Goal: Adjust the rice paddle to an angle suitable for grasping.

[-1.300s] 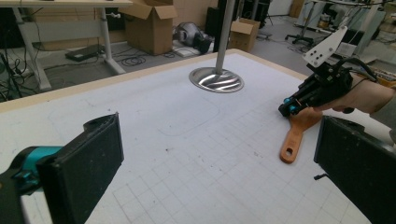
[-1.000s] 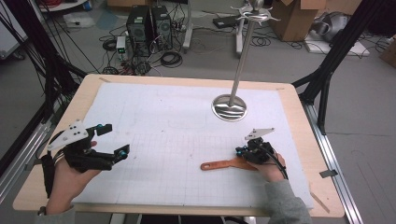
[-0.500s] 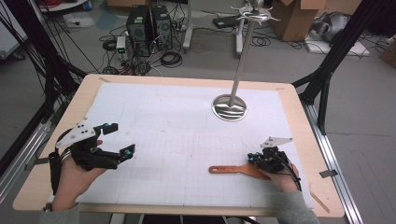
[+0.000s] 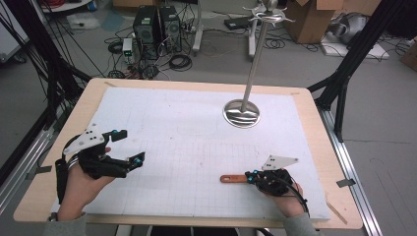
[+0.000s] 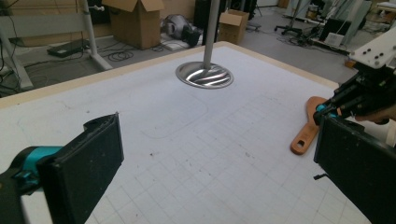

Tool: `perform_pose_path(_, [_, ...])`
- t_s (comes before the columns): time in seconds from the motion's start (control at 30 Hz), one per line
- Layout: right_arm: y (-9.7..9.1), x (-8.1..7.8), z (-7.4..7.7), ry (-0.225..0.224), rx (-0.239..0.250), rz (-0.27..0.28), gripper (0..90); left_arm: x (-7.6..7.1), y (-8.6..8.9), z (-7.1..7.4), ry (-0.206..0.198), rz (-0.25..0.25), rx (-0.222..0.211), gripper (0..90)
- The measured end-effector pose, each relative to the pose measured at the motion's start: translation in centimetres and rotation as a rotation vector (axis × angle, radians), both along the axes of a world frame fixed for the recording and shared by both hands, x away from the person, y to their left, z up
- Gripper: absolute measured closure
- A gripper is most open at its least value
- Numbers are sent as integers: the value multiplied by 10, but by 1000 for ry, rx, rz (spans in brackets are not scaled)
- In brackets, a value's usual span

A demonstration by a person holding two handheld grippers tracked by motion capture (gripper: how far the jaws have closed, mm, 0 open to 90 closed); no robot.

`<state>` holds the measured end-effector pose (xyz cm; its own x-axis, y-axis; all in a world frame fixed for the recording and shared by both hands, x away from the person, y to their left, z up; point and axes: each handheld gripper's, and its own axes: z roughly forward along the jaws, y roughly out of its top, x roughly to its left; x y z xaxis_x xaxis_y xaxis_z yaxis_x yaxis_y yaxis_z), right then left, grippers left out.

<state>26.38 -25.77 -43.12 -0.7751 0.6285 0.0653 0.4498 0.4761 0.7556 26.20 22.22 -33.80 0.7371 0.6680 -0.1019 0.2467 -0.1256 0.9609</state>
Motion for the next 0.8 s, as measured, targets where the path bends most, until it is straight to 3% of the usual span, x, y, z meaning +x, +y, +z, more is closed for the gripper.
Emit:
perform_pose_path(0.4, [26, -4, -12, 27, -32, 82, 895, -1, 5, 1, -3, 11, -5, 19])
perform_pose_path(0.6, [38, 3, -10, 19, -58, 84, 894, -3, 5, 0, 0, 15, 1, 18])
perform_pose_path(0.8, [51, 20, -9, 35, -72, 74, 895, -5, 7, 0, -3, 19, 1, 19])
